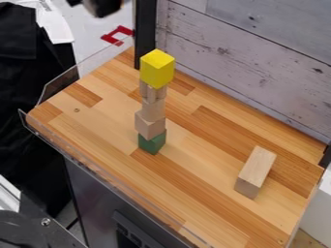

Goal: Put the other thing on the top of the tower

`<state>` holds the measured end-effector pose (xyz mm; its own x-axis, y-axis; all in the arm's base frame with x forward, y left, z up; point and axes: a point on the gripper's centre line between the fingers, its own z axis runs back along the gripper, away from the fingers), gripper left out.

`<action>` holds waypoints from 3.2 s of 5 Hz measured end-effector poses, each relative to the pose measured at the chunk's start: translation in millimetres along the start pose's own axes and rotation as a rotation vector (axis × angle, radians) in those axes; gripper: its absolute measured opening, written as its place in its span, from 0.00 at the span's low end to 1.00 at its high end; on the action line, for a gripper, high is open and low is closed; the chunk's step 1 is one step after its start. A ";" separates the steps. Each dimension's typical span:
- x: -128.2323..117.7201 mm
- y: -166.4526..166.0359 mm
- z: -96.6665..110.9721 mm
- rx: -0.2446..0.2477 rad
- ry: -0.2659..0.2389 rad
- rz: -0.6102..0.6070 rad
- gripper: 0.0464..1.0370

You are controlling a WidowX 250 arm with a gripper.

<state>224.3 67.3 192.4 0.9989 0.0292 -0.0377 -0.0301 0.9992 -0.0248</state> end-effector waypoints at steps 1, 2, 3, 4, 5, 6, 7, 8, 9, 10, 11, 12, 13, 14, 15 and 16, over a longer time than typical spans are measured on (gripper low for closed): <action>5.6 -25.6 -4.9 -0.006 0.008 -0.025 0.58; 6.0 -39.2 -14.6 -0.004 0.027 -0.054 0.58; 10.3 -43.9 -27.6 -0.008 0.070 -0.056 0.58; 12.8 -44.1 -35.3 -0.016 0.096 -0.046 0.58; 16.6 -40.1 -43.1 -0.021 0.112 -0.033 0.58; 19.7 -37.5 -48.8 -0.036 0.119 -0.017 0.58; 22.3 -32.4 -52.4 -0.041 0.125 -0.001 0.58; 23.2 -28.0 -55.8 -0.048 0.134 0.015 0.58; 23.8 -25.2 -56.6 -0.049 0.134 0.025 0.63; 24.1 -25.5 -56.6 -0.049 0.132 0.014 0.91; 23.8 -26.7 -54.7 -0.049 0.126 0.008 0.96; 21.1 -27.7 -49.1 -0.051 0.116 0.003 0.96; 28.5 -22.3 -31.7 -0.063 0.080 0.012 0.96; 31.5 -13.7 -4.7 -0.074 0.023 0.020 0.96; 29.6 1.7 13.3 -0.073 -0.008 0.045 0.96; 19.3 12.7 23.0 -0.056 0.002 0.067 0.96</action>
<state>244.1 81.1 214.3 0.9945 0.0955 -0.0426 -0.0986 0.9921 -0.0779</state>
